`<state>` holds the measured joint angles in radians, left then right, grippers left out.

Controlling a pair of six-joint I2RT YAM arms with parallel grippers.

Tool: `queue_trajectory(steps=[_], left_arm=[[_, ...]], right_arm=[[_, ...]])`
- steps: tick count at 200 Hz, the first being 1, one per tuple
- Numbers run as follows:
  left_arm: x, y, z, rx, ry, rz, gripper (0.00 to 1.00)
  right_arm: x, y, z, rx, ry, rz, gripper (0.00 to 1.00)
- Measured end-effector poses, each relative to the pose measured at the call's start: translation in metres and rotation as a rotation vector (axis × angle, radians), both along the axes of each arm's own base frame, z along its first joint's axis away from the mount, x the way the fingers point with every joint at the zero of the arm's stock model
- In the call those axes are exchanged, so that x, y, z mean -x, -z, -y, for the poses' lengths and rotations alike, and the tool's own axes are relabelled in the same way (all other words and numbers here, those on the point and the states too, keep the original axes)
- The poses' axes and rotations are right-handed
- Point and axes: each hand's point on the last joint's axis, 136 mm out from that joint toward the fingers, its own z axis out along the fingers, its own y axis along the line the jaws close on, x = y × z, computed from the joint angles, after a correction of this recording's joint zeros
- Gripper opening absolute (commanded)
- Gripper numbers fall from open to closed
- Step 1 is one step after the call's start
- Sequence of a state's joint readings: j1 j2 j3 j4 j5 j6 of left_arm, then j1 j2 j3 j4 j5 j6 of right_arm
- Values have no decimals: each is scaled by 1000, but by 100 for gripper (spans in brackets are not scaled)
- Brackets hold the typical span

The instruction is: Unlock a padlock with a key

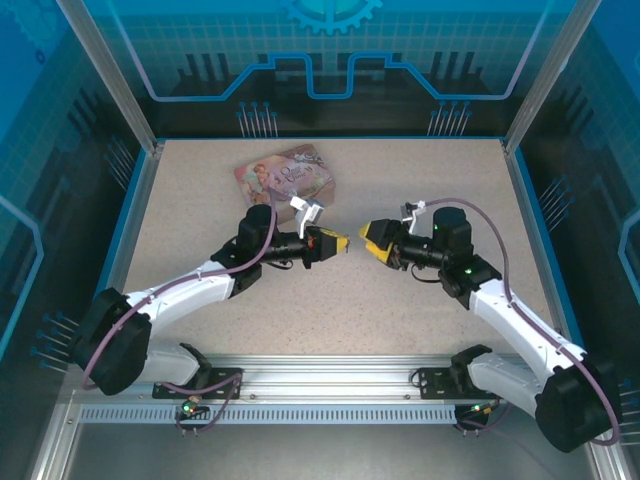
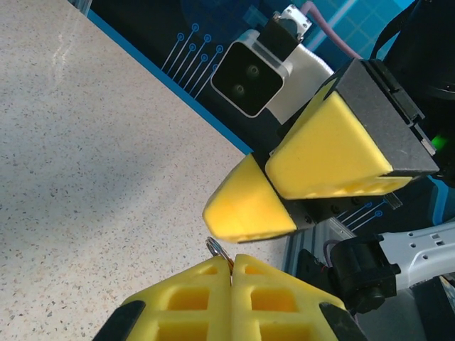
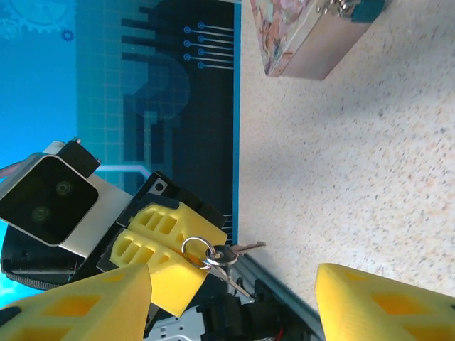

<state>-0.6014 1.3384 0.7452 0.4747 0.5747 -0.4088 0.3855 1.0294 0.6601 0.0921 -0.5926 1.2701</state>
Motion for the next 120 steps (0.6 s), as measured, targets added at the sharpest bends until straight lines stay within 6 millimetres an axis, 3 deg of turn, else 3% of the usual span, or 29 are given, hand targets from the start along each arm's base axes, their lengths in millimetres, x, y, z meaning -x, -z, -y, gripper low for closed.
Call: queue_trajectory(steps=[120], left_arm=[[-4,9,-1,-29,-18,-8,0]], right_arm=[[0,19,-25,-64,-12,-240,54]])
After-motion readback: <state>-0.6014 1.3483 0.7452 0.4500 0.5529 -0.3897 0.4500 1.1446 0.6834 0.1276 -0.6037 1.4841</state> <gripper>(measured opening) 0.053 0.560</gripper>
